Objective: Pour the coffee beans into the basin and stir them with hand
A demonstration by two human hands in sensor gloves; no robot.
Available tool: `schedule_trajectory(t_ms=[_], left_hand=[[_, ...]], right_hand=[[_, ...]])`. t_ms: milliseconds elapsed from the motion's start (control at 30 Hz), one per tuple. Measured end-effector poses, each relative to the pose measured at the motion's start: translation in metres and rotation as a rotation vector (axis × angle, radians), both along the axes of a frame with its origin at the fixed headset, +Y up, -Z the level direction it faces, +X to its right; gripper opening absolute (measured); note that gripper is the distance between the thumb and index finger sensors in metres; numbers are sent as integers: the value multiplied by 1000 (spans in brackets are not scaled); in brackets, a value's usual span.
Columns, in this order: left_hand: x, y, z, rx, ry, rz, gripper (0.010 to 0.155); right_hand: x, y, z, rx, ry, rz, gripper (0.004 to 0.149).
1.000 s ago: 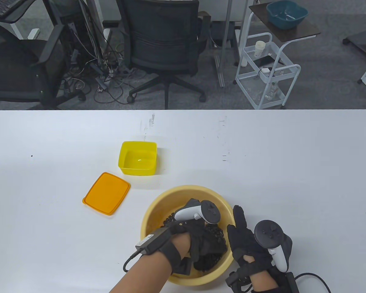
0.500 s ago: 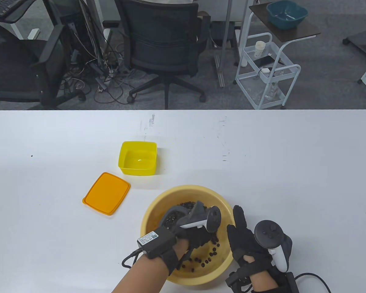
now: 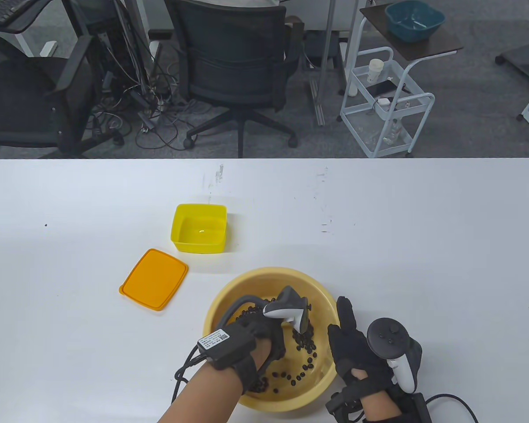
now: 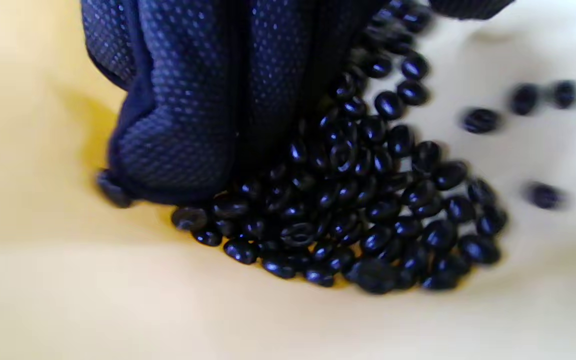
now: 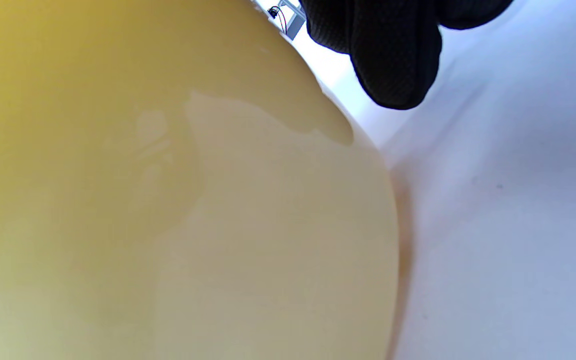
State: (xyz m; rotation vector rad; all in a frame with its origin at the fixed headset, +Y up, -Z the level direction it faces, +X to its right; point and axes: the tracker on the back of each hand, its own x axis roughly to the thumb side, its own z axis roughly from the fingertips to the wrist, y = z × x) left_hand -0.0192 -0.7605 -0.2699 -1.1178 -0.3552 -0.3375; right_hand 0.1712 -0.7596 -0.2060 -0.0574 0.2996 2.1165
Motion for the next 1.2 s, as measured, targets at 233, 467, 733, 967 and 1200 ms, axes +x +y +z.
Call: schedule_trajectory(t_ms=[233, 467, 733, 967, 1200], left_hand=[[8, -9, 6, -265, 155, 415, 71], [15, -6, 2, -324, 225, 719, 73], [10, 5, -8, -83, 241, 760, 74], [4, 19, -12, 358, 35, 482, 64], [0, 19, -10, 400, -128, 18, 75]], right_hand=[[0, 0, 0, 0, 2, 0, 64], [0, 0, 0, 0, 2, 2, 64], [0, 0, 0, 0, 1, 0, 64], [0, 0, 0, 0, 0, 0, 64], [0, 0, 0, 1, 0, 2, 64]])
